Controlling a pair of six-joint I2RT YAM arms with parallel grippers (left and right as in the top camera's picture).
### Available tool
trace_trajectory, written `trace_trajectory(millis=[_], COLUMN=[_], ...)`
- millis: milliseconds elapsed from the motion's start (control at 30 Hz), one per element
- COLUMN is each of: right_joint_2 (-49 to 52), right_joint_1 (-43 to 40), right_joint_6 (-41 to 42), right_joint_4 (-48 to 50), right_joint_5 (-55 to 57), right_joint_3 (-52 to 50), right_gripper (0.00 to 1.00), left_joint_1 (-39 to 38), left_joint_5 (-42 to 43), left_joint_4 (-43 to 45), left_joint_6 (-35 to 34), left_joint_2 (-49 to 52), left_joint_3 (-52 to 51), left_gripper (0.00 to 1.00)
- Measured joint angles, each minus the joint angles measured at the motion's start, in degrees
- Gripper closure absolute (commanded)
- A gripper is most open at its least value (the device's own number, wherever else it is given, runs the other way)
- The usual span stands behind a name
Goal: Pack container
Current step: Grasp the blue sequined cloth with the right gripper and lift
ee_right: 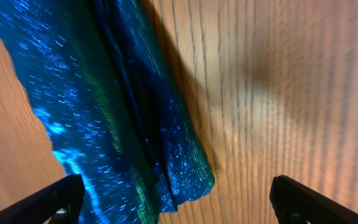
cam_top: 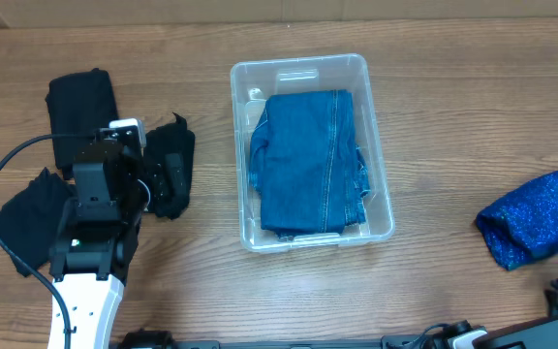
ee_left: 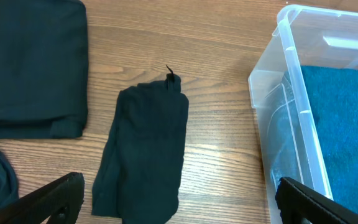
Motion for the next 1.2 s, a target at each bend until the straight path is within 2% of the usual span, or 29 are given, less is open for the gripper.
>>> trace_trajectory(millis=[167, 333, 600, 833, 967, 1067, 1200], right_joint_2=[0.0, 0.7, 9.0, 12.5, 14.4, 15.8, 16.8], right_joint_1=[0.6, 0.7, 0.7, 0.8, 2.4, 5.6, 9.3], right_joint_6=[-0.6, -0.9, -1.1, -1.0, -1.0, -1.0, -1.2], right_joint_4=[5.0, 6.1, 11.3, 15.8, 18.2, 19.2, 20.2], right_joint_5=[-3.0, -3.7, -3.8, -10.3, -13.4, -14.7, -15.0], right_joint_3=[-3.3, -3.7, -6.1, -5.4, -5.0, -4.9, -5.2], right_gripper=[0.0, 0.0, 0.0, 0.01, 0.11, 0.24, 0.49], left_joint_1=[0.0, 0.0, 0.0, 0.0, 0.0, 0.0, 0.0], left_joint_5=[0.0, 0.0, 0.0, 0.0, 0.0, 0.0, 0.0], left_joint_4=[0.0, 0.0, 0.0, -0.1, -0.1, 0.0, 0.0], left_joint_6=[0.0, 0.0, 0.0, 0.0, 0.0, 0.0, 0.0], left_joint_2=[0.0, 0.0, 0.0, 0.0, 0.0, 0.0, 0.0], left_joint_3=[0.0, 0.0, 0.0, 0.0, 0.0, 0.0, 0.0], left_gripper=[0.0, 0.0, 0.0, 0.0, 0.0, 0.0, 0.0])
